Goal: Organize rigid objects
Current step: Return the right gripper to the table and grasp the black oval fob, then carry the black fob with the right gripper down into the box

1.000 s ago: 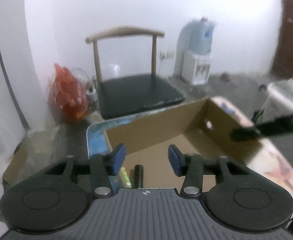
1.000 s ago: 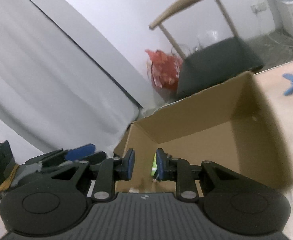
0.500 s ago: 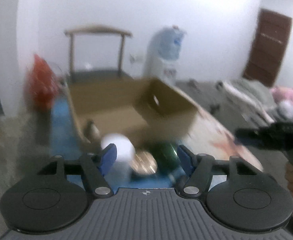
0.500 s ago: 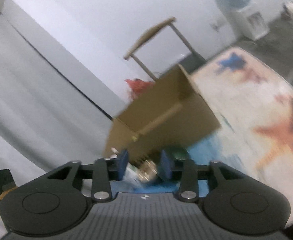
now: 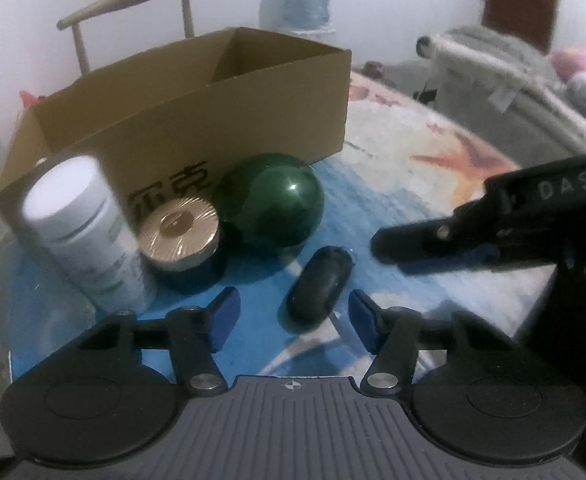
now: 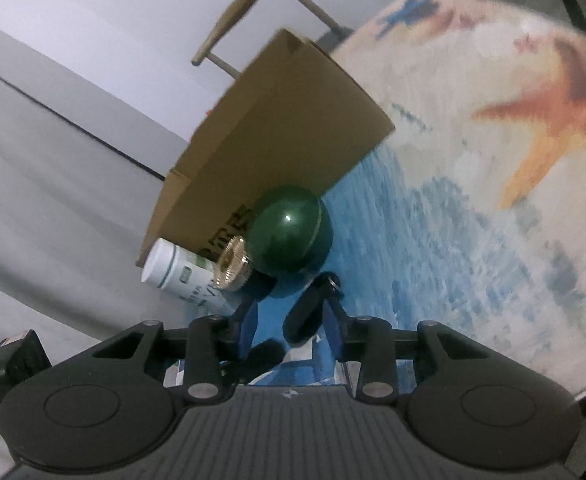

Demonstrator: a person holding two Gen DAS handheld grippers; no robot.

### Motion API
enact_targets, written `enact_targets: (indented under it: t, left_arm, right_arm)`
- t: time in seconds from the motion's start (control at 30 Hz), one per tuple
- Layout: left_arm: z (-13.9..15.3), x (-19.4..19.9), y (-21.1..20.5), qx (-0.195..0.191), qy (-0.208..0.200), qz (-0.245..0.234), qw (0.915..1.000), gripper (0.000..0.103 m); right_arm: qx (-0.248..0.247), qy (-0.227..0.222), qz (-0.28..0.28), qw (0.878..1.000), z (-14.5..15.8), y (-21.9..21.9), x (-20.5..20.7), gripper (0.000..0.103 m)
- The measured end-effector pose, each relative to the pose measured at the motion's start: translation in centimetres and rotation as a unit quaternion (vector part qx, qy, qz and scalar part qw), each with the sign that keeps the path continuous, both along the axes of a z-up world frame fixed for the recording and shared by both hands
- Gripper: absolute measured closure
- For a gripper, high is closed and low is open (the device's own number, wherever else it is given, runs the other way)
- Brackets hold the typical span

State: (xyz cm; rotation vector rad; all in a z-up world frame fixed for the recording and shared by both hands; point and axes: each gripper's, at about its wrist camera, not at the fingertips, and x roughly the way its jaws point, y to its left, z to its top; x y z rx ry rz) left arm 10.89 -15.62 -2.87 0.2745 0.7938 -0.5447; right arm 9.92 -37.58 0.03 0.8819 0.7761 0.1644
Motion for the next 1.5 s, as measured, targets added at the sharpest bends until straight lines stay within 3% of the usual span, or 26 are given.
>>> enact_targets:
  t: [0.27,0.37,0.57,0.73,1.27,1.5]
  left_arm:
    - [-1.6,0.4,-0.7,0.013,0.026,-0.027,0.9992,0.057]
    - [-1.8,0.6,-0.7,0.006,0.032,-0.033,0.9989,0.060]
    - [-1.8,0.8,-0.7,-0.005,0.037,-0.033,0.9987,0.071]
    - [-1.8,0.8,-0.6,-0.014,0.039,-0.039,0.9984,0.072]
    - [-1.9,0.6,0.0,-0.024,0.034,-0.043,0.9982,0.072]
    - [-1.7,0.2,-0.1,-0.018,0.030,-0.029,0.9990,0.087]
  right_arm:
    - [0.026,0.030,0.001,0.999,-2.4,0.0,1.7,0.069]
    - [0.042,0.034,0.005,0.999,-3.2,0.1,2.3,0.077]
    - [0.054,0.027,0.003,0.998,-3.4,0.1,2.7,0.076]
    - [0.078,0.017,0.000,0.997,-3.6,0.1,2.8,0.076]
    - [0.041,0.011,0.005,0.999,-3.3,1.8,3.9,0.080]
    - [0.043,0.002,0.007,0.999,-2.7,1.8,3.1,0.083]
